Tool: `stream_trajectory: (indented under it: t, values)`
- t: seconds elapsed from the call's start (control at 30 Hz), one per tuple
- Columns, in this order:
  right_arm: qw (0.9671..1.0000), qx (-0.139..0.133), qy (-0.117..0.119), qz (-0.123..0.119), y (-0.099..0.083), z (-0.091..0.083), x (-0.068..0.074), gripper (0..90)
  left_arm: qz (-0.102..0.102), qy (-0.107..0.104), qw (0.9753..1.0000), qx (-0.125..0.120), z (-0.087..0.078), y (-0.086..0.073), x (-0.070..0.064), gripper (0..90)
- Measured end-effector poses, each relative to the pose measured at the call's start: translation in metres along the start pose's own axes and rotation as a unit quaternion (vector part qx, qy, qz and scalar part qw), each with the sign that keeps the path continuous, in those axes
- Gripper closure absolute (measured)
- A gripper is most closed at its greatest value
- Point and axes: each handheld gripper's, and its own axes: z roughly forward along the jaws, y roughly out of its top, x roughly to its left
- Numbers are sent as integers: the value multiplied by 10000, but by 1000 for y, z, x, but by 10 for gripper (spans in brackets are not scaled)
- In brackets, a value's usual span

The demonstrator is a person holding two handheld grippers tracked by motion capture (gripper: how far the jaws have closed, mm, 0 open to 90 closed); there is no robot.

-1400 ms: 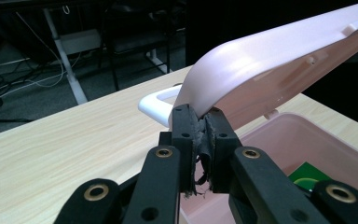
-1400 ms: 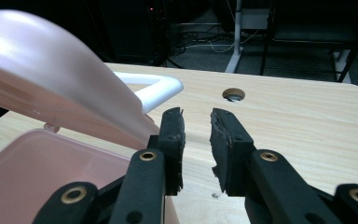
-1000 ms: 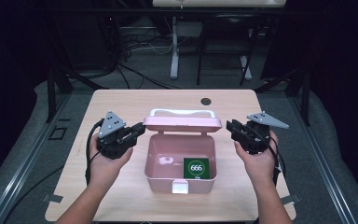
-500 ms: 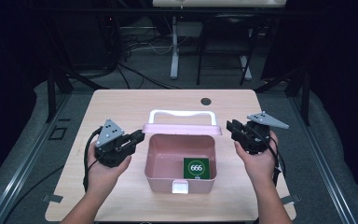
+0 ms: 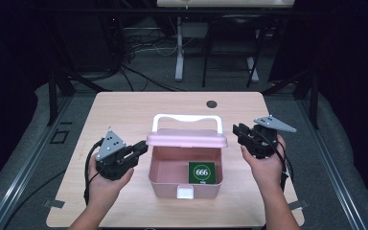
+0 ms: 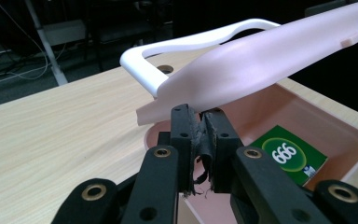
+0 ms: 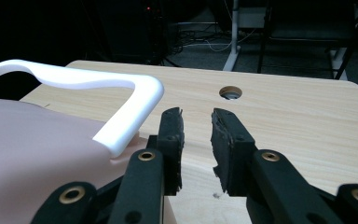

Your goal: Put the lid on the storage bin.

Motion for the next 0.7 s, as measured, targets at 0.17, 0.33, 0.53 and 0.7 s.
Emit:
stream_trajectory:
  t: [0.17,0.33,0.53,0.7]
  values:
    - [10000,-33,-4,-1,0,0,0,726,15,-22,10000,31,-2,-6,-2,836]
    - [10000,-91,-25,10,-1,0,0,726,-8,-55,10000,60,-4,-12,-4,836]
    - [10000,-85,-25,5,-1,0,-1,726,-25,-121,9998,124,-6,-22,-6,837]
    - [10000,-72,-9,-8,-1,0,1,726,-13,-165,9997,154,-8,-30,-8,837]
